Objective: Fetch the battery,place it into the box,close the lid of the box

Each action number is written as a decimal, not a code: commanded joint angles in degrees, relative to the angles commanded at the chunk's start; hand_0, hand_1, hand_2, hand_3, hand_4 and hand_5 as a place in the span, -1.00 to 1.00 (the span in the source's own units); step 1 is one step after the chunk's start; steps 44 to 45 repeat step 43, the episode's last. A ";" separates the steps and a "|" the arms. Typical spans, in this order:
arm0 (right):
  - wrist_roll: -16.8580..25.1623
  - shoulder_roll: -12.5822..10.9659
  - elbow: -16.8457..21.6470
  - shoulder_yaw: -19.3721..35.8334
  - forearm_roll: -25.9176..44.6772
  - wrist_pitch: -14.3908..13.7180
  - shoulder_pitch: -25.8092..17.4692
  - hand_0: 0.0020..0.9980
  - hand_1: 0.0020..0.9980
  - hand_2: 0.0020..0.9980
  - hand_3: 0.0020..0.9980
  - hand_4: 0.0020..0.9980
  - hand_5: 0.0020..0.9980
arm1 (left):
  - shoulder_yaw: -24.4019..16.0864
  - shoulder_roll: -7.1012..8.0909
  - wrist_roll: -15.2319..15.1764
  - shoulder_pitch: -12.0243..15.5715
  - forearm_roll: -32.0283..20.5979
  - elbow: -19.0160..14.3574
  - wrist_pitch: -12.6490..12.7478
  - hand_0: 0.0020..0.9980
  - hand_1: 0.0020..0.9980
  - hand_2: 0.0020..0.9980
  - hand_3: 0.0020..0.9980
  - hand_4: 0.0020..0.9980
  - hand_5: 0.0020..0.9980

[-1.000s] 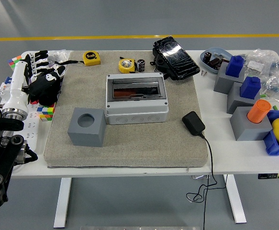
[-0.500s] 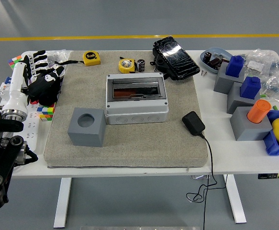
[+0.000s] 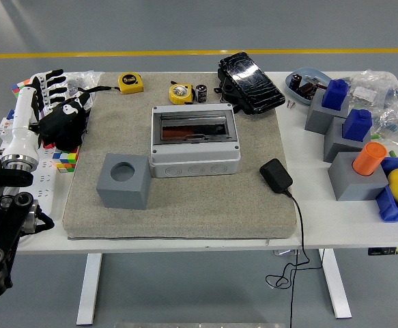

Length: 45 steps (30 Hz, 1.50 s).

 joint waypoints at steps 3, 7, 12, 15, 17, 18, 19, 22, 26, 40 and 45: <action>0.02 0.01 0.02 0.10 -0.06 -0.01 0.02 0.09 0.20 0.18 0.09 0.85 -0.04 | -0.01 0.05 0.13 0.01 0.21 0.02 -0.04 0.18 0.37 0.50 0.57 0.94 -0.34; 0.00 0.01 0.00 0.00 -0.06 0.00 -0.01 0.09 0.20 0.18 0.09 0.85 -0.04 | -0.03 0.02 0.02 0.06 0.22 -0.03 0.07 0.17 0.38 0.53 0.56 0.94 -0.34; 0.02 -0.01 0.01 -0.11 -0.11 -0.02 -0.03 0.09 0.20 0.18 0.09 0.85 -0.03 | 0.07 0.05 -0.06 0.15 0.28 0.03 0.04 0.17 0.40 0.55 0.54 0.93 -0.34; 0.01 0.00 0.03 -0.25 -0.10 -0.01 -0.06 0.09 0.20 0.18 0.09 0.85 -0.03 | 0.14 0.10 -0.36 0.22 0.37 0.10 0.17 0.17 0.40 0.55 0.54 0.93 -0.34; -0.01 -0.02 0.01 -0.41 -0.04 0.01 0.01 0.09 0.20 0.18 0.09 0.85 -0.03 | 0.12 0.12 -0.32 0.13 0.53 0.08 0.16 0.17 0.41 0.58 0.34 0.93 -0.35; -0.01 -0.02 0.01 -0.44 -0.01 0.00 0.02 0.09 0.20 0.18 0.09 0.85 -0.03 | 0.16 0.14 -0.33 0.08 0.53 0.09 0.19 0.17 0.41 0.58 0.34 0.93 -0.35; -0.03 -0.02 0.01 -0.49 0.01 0.02 0.04 0.09 0.20 0.18 0.09 0.85 -0.03 | 0.21 0.16 -0.41 0.04 0.51 0.08 0.24 0.17 0.41 0.58 0.34 0.93 -0.35; -0.03 -0.11 0.02 -0.58 0.04 -0.01 0.12 0.09 0.20 0.18 0.09 0.85 -0.03 | 0.33 0.23 0.15 -0.05 0.94 -0.05 -0.09 0.16 0.42 0.64 0.46 0.92 -0.36; -0.04 -0.22 0.05 -0.74 0.02 -0.03 0.22 0.09 0.20 0.18 0.09 0.85 -0.03 | 0.50 0.28 1.69 -0.13 1.95 -0.22 -1.36 0.16 0.42 0.64 0.46 0.92 -0.36; -0.07 -0.32 0.08 -1.39 0.10 -0.04 0.31 0.09 0.20 0.18 0.09 0.85 -0.03 | 1.00 0.33 2.29 -0.13 2.43 -0.23 -1.60 0.16 0.41 0.58 0.57 0.91 -0.36; -0.07 -0.32 0.07 -1.37 0.12 -0.04 0.29 0.09 0.20 0.18 0.09 0.85 -0.03 | 1.31 0.35 2.31 -0.14 2.65 -0.11 -1.61 0.16 0.41 0.58 0.57 0.91 -0.36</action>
